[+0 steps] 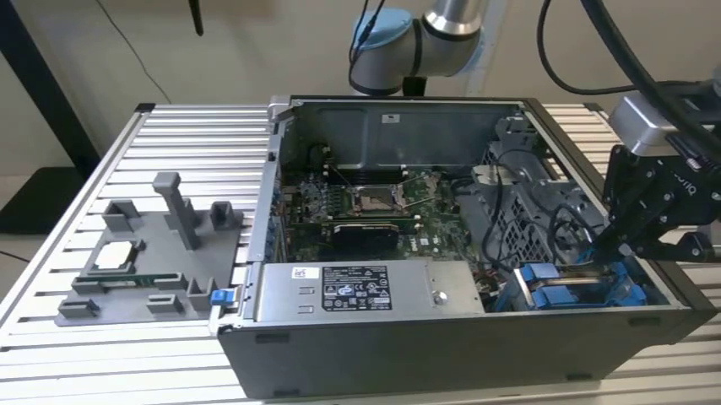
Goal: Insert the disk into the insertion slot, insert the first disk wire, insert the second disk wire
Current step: 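Insert the first disk wire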
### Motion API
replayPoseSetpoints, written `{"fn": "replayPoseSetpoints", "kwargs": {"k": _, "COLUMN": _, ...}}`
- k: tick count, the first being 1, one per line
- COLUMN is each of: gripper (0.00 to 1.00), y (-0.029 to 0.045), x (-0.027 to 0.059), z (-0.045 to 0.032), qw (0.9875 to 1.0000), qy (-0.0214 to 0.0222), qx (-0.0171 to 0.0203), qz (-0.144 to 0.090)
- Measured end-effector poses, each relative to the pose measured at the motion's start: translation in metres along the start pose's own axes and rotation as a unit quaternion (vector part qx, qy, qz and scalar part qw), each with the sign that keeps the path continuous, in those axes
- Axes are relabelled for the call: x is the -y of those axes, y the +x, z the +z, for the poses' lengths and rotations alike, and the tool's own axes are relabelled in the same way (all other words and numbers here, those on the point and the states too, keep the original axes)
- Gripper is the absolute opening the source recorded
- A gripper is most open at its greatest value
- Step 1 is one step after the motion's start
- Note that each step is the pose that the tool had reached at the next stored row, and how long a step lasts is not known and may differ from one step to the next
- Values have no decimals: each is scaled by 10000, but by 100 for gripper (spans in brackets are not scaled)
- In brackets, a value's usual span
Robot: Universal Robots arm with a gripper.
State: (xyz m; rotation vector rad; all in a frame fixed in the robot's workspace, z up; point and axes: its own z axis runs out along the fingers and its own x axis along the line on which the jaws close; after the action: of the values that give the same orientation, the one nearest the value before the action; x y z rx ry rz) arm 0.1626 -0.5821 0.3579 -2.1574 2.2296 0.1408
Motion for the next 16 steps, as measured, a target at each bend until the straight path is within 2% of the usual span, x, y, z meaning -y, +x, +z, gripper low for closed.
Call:
{"fn": "replayPoseSetpoints", "kwargs": {"k": 8, "gripper": 0, "y": -12, "x": 3, "z": 83, "qw": 10000, "qy": 1, "qx": 0, "qz": 8}}
{"fn": "replayPoseSetpoints", "kwargs": {"k": 16, "gripper": 0, "y": -24, "x": 8, "z": 119, "qw": 10000, "qy": 2, "qx": 0, "qz": 22}}
